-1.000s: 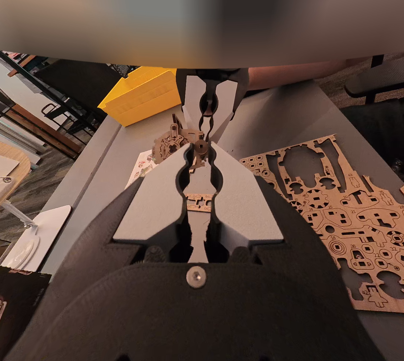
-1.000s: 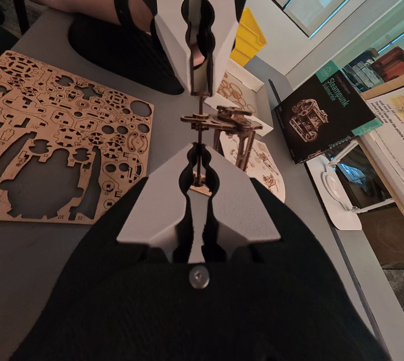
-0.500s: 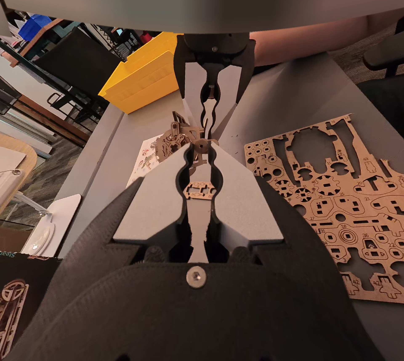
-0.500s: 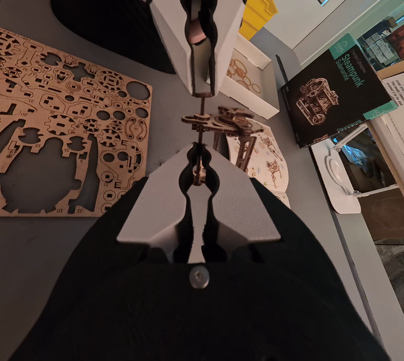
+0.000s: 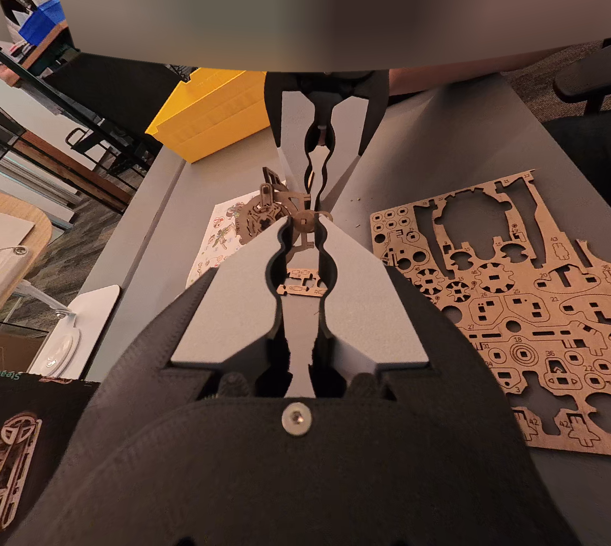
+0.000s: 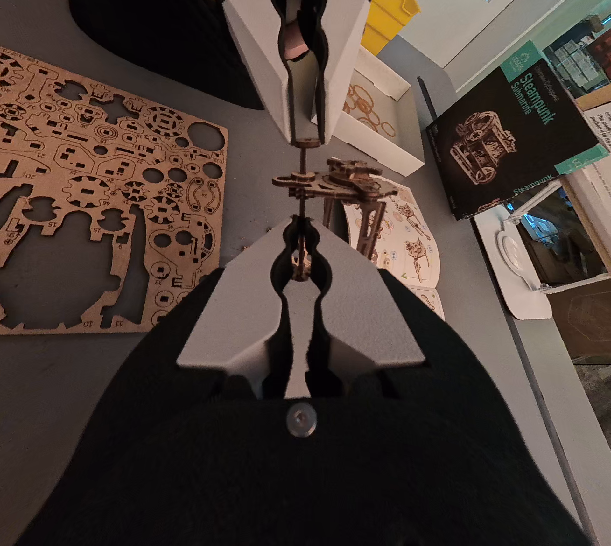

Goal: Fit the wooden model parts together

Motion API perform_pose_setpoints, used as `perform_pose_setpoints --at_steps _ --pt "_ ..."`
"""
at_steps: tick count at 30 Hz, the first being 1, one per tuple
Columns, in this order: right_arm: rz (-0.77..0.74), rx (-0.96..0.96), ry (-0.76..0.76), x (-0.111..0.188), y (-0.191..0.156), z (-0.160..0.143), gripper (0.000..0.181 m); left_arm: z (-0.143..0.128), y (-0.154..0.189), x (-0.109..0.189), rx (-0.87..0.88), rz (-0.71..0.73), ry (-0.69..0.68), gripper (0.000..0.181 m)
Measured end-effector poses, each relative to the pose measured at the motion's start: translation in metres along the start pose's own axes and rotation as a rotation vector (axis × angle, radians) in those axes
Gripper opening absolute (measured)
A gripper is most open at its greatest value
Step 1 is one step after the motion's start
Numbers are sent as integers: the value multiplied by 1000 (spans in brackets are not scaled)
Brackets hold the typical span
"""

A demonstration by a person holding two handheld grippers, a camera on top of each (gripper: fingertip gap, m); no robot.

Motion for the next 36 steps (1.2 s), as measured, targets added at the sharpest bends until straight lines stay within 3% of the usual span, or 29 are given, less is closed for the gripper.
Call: perform_pose_setpoints --at_steps 22,36 --pt "15 -22 17 0 -1 1 0 3 2 -1 15 -18 29 10" --pt "34 -105 204 11 4 21 0 22 0 11 23 -11 151 10"
Point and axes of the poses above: each gripper's, where its closed fingertips meet, x back along the fingers, z out of its top, y = z × x across the jaws, the point moved 1 cm from there along x, back along the fingers, and after that the axes turned 11 degrees about -z, right-handed, at the moved point
